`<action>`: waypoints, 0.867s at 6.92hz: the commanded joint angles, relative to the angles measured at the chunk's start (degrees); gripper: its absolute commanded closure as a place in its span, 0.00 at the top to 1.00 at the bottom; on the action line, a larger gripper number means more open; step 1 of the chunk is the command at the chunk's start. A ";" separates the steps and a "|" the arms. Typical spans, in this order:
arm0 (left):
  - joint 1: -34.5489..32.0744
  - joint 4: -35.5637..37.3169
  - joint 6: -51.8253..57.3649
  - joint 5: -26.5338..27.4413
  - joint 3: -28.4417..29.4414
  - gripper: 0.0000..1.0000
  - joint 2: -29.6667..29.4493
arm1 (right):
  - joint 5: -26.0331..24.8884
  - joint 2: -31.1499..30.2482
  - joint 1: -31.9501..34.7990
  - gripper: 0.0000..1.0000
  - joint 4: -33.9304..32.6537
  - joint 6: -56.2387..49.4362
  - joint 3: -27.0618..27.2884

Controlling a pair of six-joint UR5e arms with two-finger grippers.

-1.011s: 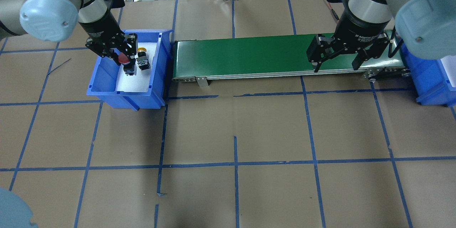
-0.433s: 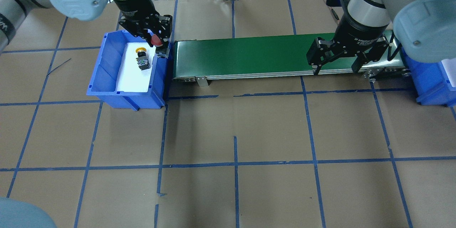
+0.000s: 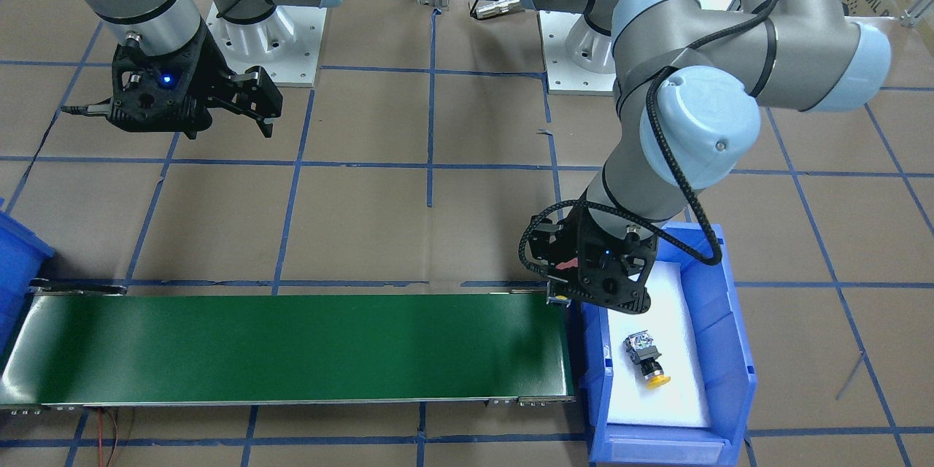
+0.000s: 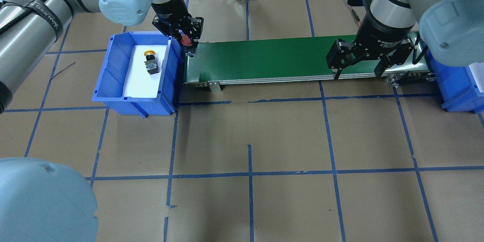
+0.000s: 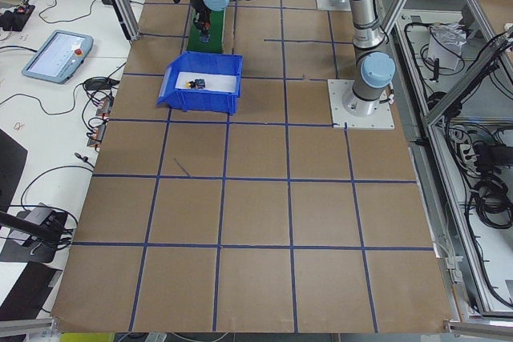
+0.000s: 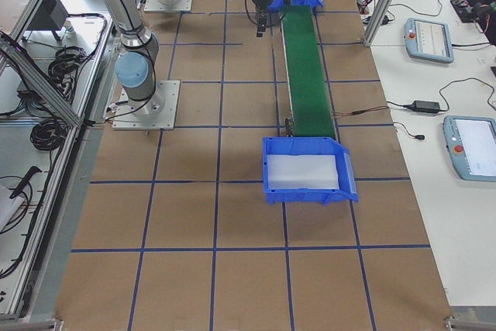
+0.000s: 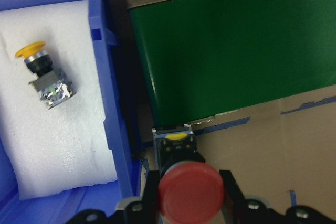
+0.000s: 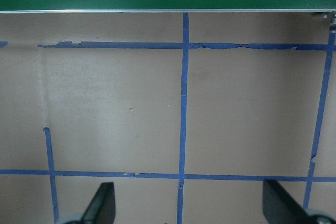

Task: Transport two buttons from left to right
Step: 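Lift the red button and carry it onto the green conveyor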

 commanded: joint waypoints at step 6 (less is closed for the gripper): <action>-0.09 1.68 -7.22 -3.10 -0.45 0.74 -4.15 | -0.05 -0.10 0.05 1.00 0.00 -0.18 0.06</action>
